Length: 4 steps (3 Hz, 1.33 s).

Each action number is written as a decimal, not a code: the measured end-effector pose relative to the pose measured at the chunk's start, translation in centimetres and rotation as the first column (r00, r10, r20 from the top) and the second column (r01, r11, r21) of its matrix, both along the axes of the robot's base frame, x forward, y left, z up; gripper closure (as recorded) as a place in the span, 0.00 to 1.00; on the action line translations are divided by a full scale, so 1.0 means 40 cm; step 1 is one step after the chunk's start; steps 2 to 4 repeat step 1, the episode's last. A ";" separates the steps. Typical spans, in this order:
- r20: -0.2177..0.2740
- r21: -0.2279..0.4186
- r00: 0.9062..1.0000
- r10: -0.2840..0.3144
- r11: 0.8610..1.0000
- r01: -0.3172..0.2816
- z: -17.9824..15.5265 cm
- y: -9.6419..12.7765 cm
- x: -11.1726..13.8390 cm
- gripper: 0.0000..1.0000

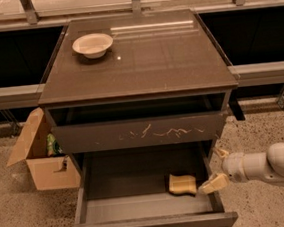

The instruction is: Place sponge into middle drawer

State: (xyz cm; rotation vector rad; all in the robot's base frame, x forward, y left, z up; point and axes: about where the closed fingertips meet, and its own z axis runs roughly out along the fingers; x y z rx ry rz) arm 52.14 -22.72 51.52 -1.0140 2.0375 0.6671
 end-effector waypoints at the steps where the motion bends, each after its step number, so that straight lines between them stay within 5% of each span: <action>1: -0.006 0.051 1.000 -0.024 0.998 0.025 0.036 -0.051 -0.028 0.00; 4: -0.006 0.051 1.000 -0.024 0.998 0.025 0.036 -0.051 -0.028 0.00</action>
Offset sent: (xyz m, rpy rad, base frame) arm 0.0000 0.0000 0.0000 0.0000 0.0000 0.0000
